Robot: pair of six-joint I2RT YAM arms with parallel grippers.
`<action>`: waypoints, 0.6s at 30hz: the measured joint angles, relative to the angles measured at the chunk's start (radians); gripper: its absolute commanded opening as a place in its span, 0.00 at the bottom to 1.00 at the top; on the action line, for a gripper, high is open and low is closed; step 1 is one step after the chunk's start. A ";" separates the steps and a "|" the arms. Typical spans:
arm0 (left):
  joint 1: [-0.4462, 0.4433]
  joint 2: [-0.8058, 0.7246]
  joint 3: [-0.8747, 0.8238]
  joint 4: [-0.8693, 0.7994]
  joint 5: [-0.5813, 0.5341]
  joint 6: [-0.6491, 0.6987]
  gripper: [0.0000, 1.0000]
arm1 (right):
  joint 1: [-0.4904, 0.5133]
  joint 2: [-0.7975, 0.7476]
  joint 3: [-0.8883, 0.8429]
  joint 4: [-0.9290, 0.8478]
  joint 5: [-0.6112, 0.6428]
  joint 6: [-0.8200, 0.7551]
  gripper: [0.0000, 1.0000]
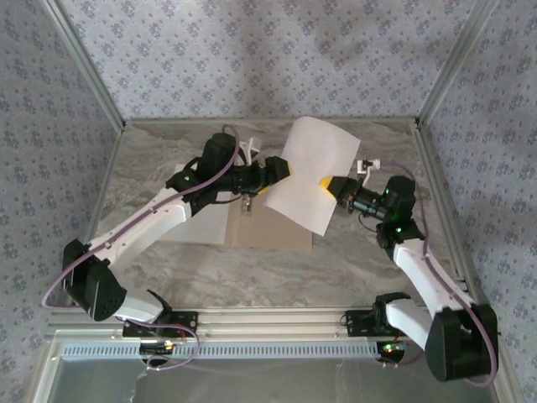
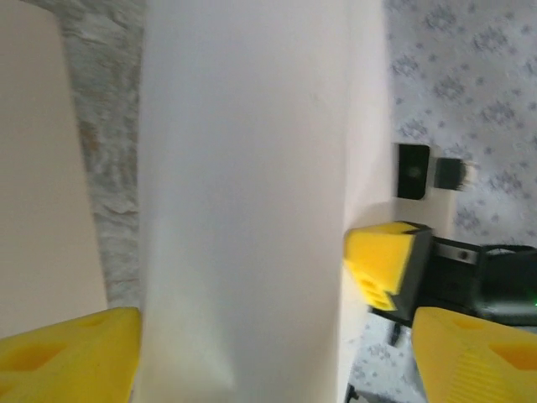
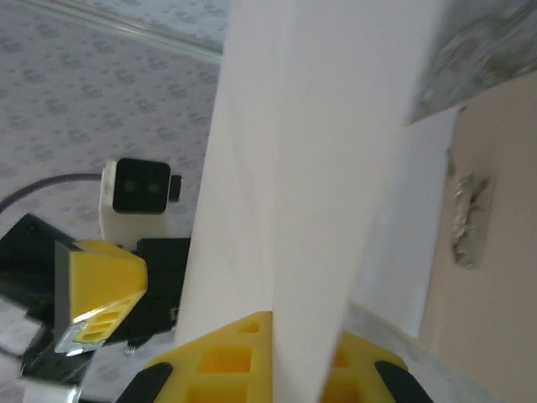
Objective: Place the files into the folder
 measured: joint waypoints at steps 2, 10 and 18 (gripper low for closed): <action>0.032 -0.037 -0.018 -0.026 -0.021 0.020 0.90 | 0.002 -0.033 0.129 -0.259 0.061 -0.163 0.00; 0.203 -0.157 -0.164 -0.097 -0.064 0.057 0.91 | 0.006 -0.004 0.323 -0.749 0.240 -0.464 0.00; 0.279 -0.165 -0.227 -0.158 -0.067 0.087 0.92 | 0.088 0.195 0.455 -0.888 0.314 -0.526 0.00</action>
